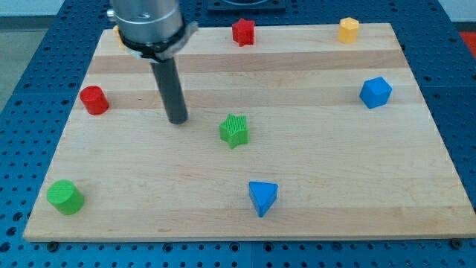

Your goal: Move the green star closer to the blue triangle

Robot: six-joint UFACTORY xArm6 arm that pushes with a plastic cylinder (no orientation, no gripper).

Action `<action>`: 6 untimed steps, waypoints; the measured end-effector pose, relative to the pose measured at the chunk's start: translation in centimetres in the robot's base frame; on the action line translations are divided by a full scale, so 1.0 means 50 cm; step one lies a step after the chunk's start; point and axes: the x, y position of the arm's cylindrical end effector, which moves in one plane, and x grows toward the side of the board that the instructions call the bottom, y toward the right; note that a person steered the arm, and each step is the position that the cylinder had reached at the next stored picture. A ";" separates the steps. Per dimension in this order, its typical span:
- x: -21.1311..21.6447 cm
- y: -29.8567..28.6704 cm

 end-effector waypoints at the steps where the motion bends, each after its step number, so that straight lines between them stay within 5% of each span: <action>1: 0.018 0.089; 4: 0.093 0.344; 6: 0.086 0.164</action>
